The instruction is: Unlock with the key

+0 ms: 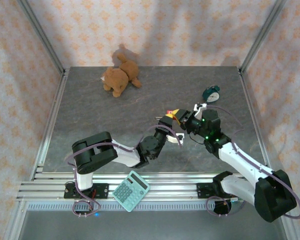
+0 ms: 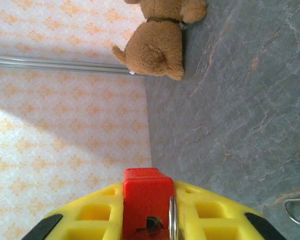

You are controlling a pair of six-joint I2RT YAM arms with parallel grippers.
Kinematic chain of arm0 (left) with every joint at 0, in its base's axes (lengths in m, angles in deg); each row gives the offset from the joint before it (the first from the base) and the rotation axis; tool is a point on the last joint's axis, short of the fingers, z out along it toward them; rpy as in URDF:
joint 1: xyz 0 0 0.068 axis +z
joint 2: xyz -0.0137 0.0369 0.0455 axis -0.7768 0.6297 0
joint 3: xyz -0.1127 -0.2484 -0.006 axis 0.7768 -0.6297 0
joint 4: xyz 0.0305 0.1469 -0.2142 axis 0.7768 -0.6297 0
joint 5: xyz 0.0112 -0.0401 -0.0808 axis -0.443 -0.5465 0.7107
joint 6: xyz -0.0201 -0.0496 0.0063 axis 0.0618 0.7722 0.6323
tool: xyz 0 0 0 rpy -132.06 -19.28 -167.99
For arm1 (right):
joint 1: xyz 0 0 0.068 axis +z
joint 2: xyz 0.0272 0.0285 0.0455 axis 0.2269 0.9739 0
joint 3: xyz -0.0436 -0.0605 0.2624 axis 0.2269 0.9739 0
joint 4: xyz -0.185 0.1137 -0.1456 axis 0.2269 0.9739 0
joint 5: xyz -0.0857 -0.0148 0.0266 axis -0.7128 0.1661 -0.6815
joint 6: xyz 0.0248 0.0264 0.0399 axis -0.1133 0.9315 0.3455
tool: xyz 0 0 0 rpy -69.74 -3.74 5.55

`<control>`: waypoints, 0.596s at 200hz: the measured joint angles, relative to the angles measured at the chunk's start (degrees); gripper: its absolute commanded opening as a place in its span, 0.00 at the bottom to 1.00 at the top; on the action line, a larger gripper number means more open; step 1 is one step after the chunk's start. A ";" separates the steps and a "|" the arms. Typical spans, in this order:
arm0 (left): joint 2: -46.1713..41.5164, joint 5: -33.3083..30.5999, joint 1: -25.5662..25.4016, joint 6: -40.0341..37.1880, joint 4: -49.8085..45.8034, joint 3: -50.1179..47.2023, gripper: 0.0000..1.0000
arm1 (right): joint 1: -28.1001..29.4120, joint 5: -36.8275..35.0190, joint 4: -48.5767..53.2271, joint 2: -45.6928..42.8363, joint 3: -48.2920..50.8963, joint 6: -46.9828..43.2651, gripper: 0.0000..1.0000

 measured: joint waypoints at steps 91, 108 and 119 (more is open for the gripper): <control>-21.73 -13.77 -4.66 -0.57 -0.02 -17.44 0.92 | -0.09 -2.56 5.88 1.18 -3.34 -6.27 0.17; -26.34 -16.79 -4.66 -0.37 0.22 -17.44 0.92 | 1.03 -3.08 5.60 3.80 -3.74 -6.97 0.17; -28.96 -18.80 -4.59 -0.15 0.44 -17.44 0.92 | 2.51 -3.34 4.96 6.27 -4.00 -7.23 0.17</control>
